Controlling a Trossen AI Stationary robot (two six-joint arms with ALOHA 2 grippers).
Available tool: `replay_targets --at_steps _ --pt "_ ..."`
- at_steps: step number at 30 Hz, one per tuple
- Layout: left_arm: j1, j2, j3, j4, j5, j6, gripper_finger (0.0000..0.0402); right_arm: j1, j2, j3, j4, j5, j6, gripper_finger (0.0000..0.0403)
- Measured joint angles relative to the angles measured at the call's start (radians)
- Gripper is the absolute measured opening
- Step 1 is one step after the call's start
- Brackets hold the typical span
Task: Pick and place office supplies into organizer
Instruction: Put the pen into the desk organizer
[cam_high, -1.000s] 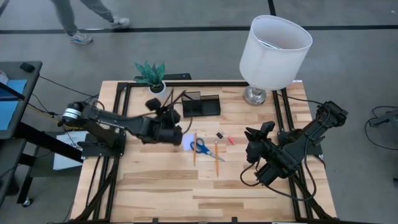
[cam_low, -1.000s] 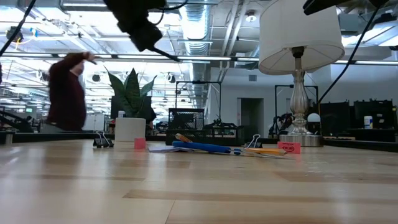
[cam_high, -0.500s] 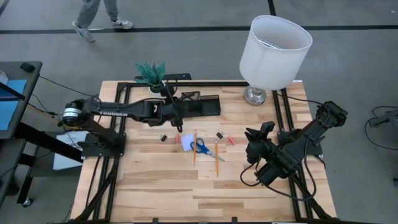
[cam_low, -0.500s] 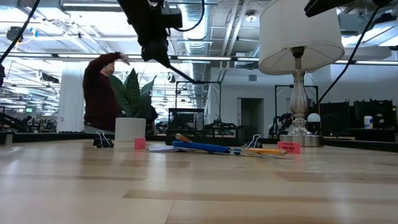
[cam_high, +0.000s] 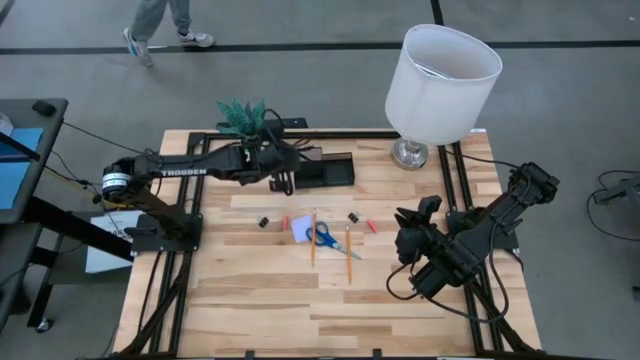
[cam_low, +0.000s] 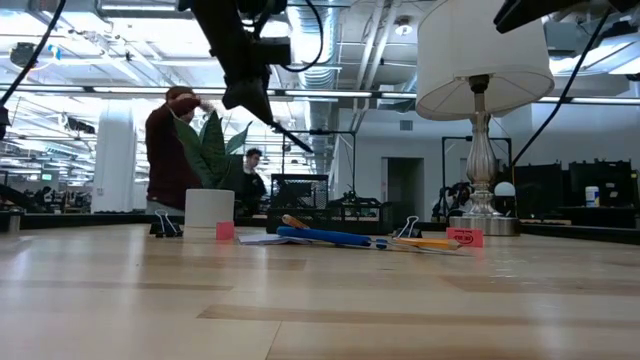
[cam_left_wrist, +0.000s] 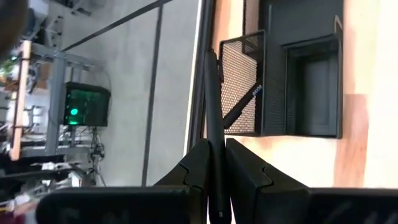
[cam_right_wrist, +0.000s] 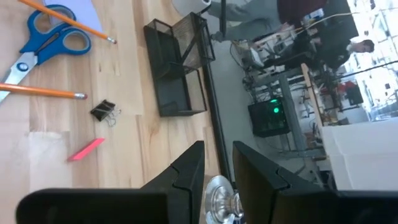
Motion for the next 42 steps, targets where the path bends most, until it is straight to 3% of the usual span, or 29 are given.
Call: replay_targets --at_steps 24,36,42 --pt "0.084 0.028 0.012 -0.04 0.16 0.194 0.0023 0.0 0.0 0.0 0.007 -0.067 0.009 0.0077" --pt "0.111 0.232 0.247 -0.217 0.163 0.244 0.0023 0.0 0.0 0.0 0.01 -0.106 0.062 0.0077" --pt "0.127 0.288 0.306 -0.233 0.171 0.29 0.0023 0.0 0.0 0.0 0.02 -0.12 0.064 0.0077"
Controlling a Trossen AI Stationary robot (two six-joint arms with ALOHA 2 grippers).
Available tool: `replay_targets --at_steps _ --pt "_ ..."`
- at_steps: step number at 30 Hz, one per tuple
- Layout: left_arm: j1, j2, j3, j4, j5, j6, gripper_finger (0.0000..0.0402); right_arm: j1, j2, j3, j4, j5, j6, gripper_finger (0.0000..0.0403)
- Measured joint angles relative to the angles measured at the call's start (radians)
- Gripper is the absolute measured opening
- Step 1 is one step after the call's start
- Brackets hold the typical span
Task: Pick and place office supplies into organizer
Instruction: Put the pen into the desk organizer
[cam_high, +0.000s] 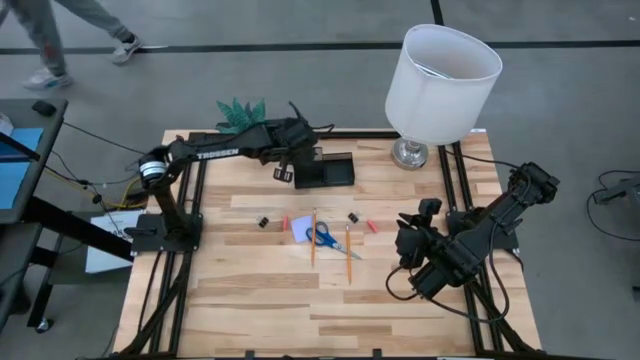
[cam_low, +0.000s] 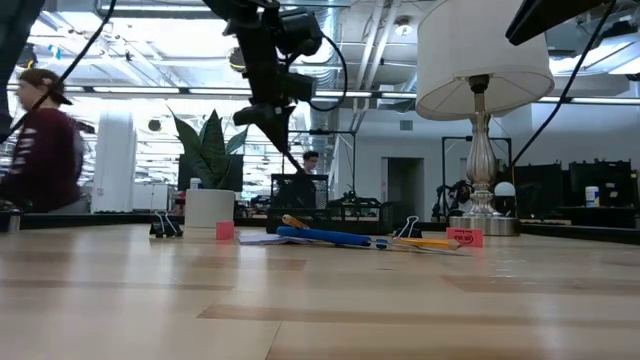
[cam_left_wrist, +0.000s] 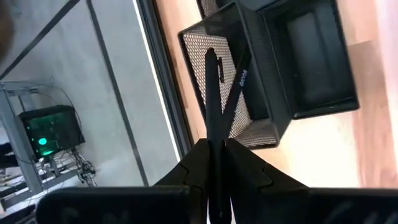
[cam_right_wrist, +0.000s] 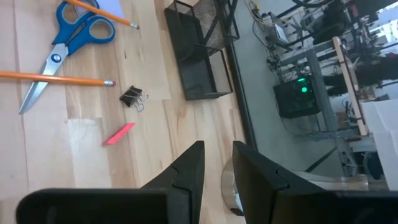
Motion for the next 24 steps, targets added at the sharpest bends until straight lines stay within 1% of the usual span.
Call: replay_targets --at_steps 7,11,24 --pt "0.015 -0.001 0.002 0.013 0.024 0.03 0.0023 0.0 0.0 0.0 0.012 0.0 0.0 0.0077" --pt "0.022 -0.001 0.002 -0.002 0.064 0.045 0.0025 0.0 0.0 0.0 0.021 0.0 0.005 0.0077" --pt "0.019 -0.002 0.002 -0.001 0.07 0.101 0.0065 0.0 0.0 0.0 0.024 0.0 0.115 0.0077"
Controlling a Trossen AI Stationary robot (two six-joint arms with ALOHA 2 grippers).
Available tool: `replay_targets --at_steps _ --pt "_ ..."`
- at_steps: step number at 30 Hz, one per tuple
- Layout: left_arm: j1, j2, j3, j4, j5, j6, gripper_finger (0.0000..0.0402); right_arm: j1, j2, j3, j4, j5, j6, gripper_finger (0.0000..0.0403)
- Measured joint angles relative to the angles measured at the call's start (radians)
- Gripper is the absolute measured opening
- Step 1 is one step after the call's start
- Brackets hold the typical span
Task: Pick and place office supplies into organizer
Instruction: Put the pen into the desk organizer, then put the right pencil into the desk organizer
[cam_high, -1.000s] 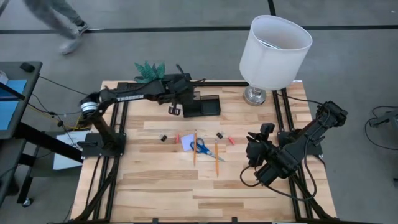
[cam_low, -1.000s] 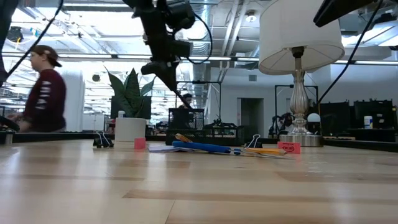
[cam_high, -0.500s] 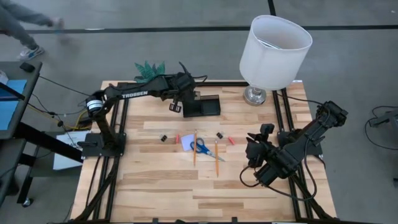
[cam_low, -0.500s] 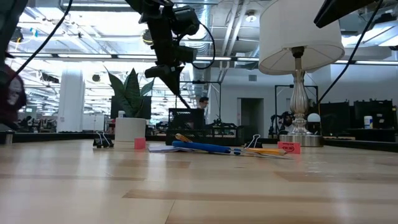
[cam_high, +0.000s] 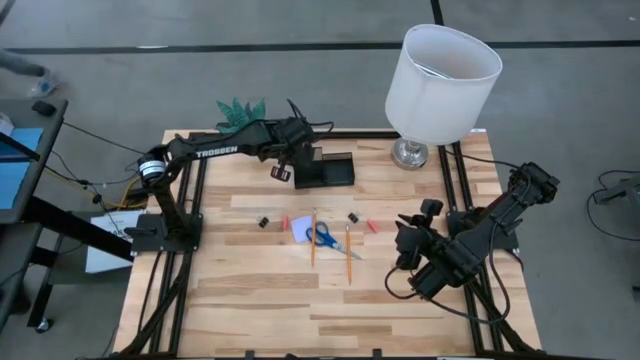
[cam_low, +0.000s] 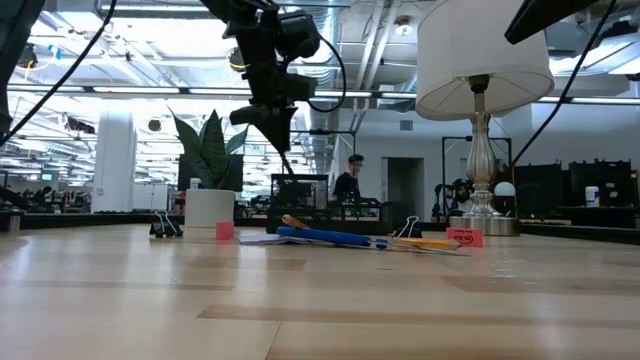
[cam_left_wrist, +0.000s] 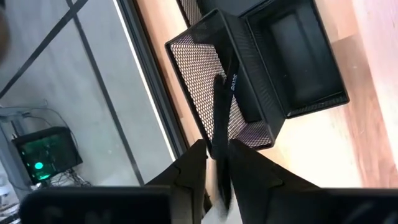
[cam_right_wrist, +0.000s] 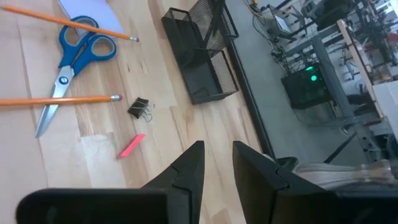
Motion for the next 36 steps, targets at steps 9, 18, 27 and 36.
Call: replay_targets --at_steps 9,18,27,36 --pt "-0.002 -0.001 0.0 0.011 -0.067 0.03 0.0109 0.0 0.0 0.0 0.049 0.0 0.015 0.0077" --pt "-0.032 -0.009 0.053 0.063 -0.149 -0.152 0.0126 -0.007 0.0 0.0 0.071 0.005 0.113 0.0077" --pt "-0.016 -0.187 0.141 0.129 0.066 -0.587 0.0126 0.012 0.0 0.0 0.075 0.005 0.378 0.0077" --pt "-0.082 -0.406 0.141 0.262 0.167 -0.776 0.0126 0.068 0.078 0.0 0.217 0.007 0.462 0.0077"
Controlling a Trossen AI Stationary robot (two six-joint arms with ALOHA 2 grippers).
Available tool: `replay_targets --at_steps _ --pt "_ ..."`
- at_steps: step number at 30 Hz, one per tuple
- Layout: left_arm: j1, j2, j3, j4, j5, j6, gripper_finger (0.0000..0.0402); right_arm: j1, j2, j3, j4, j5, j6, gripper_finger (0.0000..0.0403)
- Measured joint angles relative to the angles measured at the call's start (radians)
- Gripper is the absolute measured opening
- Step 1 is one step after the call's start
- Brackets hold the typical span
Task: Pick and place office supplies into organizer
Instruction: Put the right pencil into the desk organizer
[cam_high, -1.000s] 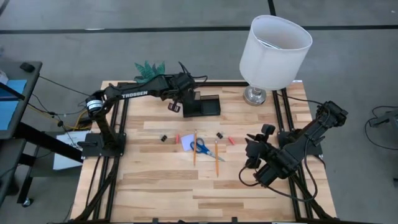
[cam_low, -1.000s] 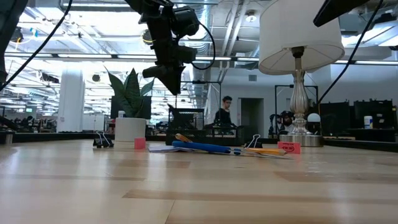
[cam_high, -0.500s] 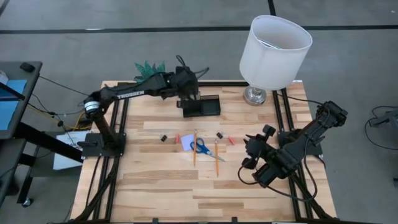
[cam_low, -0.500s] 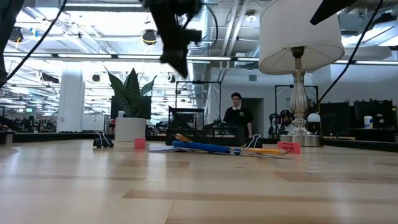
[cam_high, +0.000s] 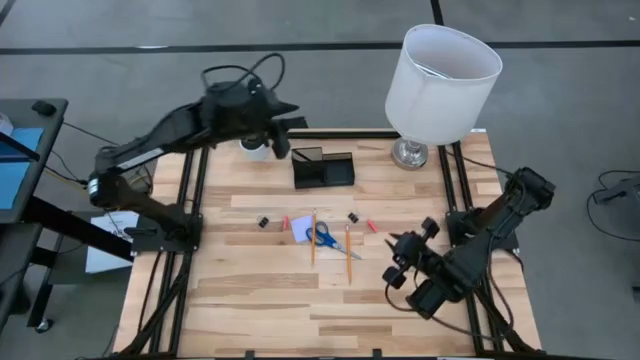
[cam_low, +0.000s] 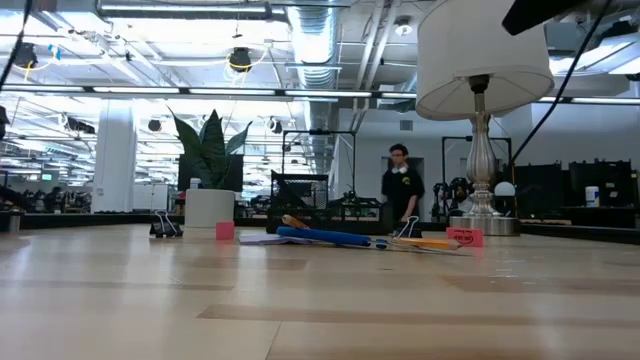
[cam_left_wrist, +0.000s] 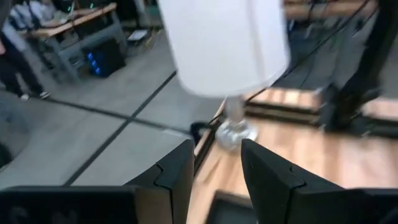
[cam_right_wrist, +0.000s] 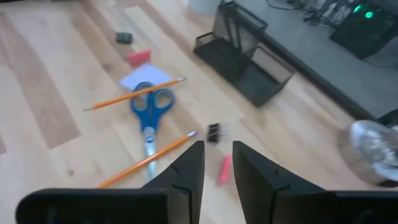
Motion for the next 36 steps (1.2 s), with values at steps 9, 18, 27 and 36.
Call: replay_targets --at_steps 9,18,27,36 --pt "-0.118 -0.248 -0.342 0.288 -0.012 -0.108 0.0126 -0.003 0.152 0.0 0.007 -0.065 0.212 0.0107" --pt "-0.207 -0.531 -0.685 0.474 -0.007 -0.236 0.0126 -0.002 0.177 0.0 0.16 -0.128 0.294 0.0196" --pt "-0.295 -0.69 -0.813 0.473 0.009 -0.255 0.0126 -0.037 0.123 0.0 0.355 -0.29 0.341 0.0223" --pt "-0.342 -0.764 -0.818 0.346 0.013 -0.192 0.0126 -0.045 0.056 0.001 0.512 -0.397 0.487 0.0203"
